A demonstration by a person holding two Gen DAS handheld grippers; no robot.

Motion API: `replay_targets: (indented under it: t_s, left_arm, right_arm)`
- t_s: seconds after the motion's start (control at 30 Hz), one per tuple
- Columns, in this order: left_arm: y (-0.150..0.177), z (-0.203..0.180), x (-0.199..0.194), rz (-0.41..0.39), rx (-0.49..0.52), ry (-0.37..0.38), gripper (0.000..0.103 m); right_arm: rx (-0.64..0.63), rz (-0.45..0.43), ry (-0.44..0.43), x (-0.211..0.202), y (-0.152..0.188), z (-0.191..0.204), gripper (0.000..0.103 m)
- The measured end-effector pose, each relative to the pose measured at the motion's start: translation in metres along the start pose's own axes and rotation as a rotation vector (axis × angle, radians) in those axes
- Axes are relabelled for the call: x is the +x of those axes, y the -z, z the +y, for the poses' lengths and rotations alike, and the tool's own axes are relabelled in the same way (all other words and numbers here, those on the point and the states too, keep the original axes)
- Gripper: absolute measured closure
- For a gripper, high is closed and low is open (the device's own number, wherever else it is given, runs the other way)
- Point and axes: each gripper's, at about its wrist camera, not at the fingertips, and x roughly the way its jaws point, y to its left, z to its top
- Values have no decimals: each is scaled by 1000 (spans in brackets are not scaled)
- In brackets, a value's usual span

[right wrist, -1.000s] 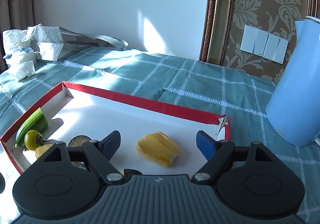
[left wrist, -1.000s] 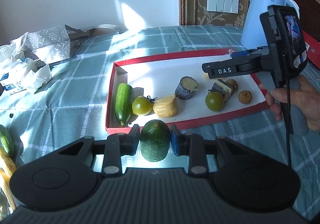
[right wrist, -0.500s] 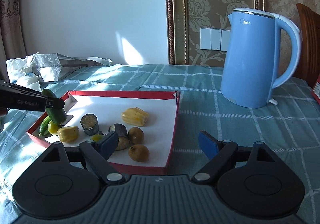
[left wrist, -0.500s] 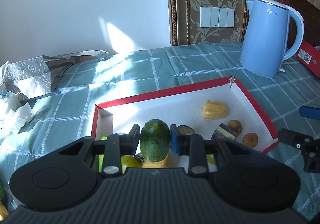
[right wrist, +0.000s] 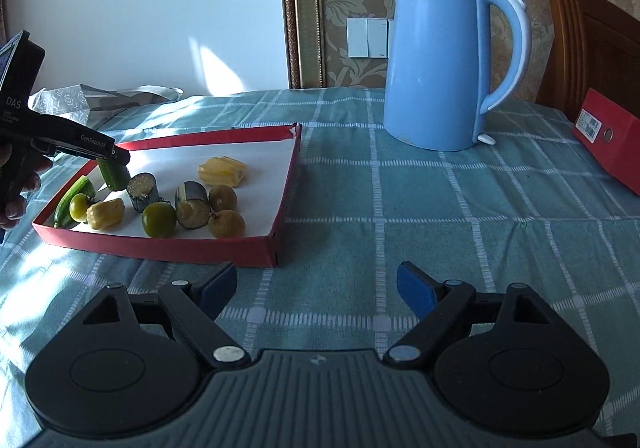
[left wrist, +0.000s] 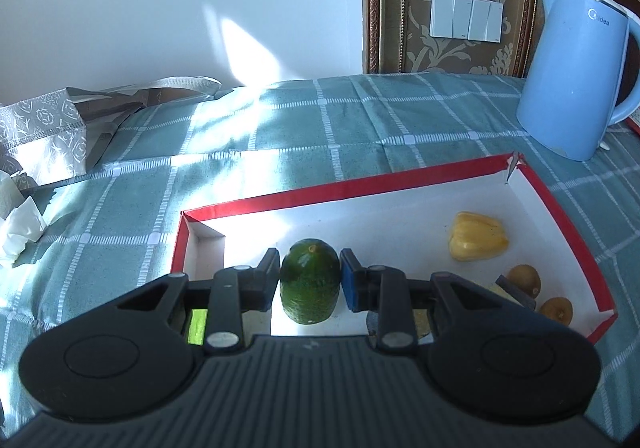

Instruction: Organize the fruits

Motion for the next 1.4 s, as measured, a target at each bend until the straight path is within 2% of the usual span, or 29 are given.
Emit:
replay_targets:
  t_s: [0.47,0.53,0.6,0.63,0.93,1.1,1.23,1.37,1.4]
  left_arm:
    - [1,-2,14,-11,5,-10,72]
    - [1,-3,15,-7,9,-14,70]
    - [2,-3,15,-8,6,-17,62]
    - [3,-3,15,-7,4,-19,61]
    - [4,1,5,-12,-3,-28,60]
    - [9,1,-10,-12,12,-47,47]
    - [15,7,-26,-10,-16,-47,38]
    - [20,14,-48,-1,-42,-38,22]
    - [22,16,-54,-1,-51,-38,21]
  right_arm:
    - [-23,13,5,-4,5,10,16]
    - [-30,17,0,-4,5,13,16]
    - [-35,21,-4,-3,6,16,16]
    - [-37,20,-5,-4,6,17,16]
    - [-42,22,-9,-6,6,22,16]
    - [-51,11,-20,-10,4,29,16]
    - [-60,2,-34,-14,3,37,16]
    - [-73,-10,-51,-21,2,46,16]
    - [-74,-12,-55,-22,1,48,16]
